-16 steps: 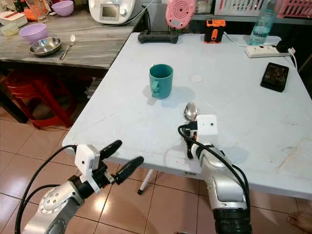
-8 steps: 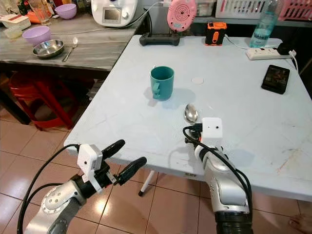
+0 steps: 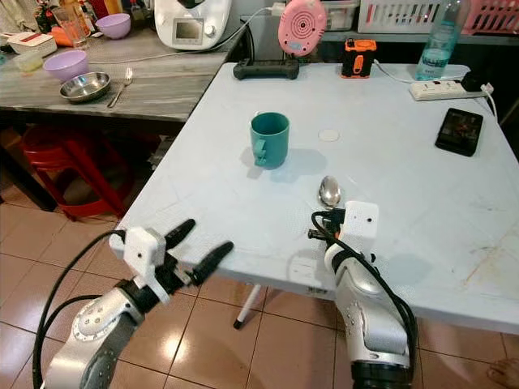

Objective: Setting the table

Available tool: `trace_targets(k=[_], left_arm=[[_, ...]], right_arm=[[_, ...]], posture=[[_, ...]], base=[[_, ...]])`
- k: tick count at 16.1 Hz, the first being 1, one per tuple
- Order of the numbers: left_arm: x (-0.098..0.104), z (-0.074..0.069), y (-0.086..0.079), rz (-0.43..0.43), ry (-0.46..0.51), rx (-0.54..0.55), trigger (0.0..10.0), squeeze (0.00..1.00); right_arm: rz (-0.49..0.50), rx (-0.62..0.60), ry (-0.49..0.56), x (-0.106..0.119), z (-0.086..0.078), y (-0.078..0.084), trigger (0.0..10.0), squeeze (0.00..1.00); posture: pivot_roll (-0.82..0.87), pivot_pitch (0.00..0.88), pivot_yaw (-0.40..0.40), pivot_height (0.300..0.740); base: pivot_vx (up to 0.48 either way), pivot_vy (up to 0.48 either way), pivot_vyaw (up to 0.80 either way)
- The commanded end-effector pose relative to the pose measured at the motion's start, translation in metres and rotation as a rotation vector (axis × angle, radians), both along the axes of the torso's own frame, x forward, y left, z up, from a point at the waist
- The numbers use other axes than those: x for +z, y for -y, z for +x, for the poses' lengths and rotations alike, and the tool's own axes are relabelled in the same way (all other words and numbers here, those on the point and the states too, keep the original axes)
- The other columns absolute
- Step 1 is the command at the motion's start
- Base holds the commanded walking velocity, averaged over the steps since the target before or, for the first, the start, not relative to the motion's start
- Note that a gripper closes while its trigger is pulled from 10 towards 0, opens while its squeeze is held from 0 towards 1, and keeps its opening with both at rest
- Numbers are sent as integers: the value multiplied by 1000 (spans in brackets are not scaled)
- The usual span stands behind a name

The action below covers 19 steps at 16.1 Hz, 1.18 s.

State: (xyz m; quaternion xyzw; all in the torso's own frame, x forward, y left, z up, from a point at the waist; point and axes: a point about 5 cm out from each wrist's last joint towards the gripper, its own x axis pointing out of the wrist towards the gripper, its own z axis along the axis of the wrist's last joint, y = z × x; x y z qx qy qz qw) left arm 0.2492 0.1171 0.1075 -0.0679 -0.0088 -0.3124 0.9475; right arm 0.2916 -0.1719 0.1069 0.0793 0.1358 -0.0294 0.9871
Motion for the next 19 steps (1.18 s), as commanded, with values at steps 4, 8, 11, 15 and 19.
trace_targets(k=[4,8,11,15,19], left_arm=[[-4,21,-25,-3,-19,273,10000,0],[-3,28,-24,-32,-11,315,10000,0],[-3,30,-24,-32,-2,321,10000,0],[-2,32,-24,-30,10,325,10000,0],[-1,32,-24,-29,14,327,10000,0]], right_arm=[[-7,-42,141,20,-17,-1,6275,0],[-41,-45,196,27,-26,-5,10000,0],[-34,-52,222,30,-27,-4,10000,0],[-17,-45,243,33,-24,-6,10000,0],[-5,-42,253,33,-25,-7,10000,0]], posture=[[-59,50,98,740],[-75,39,97,740],[-77,37,101,740],[-71,31,105,740],[-66,33,107,740]], base=[[0,0,0],[0,61,-239],[0,336,-800],[0,384,-800],[0,456,-428]])
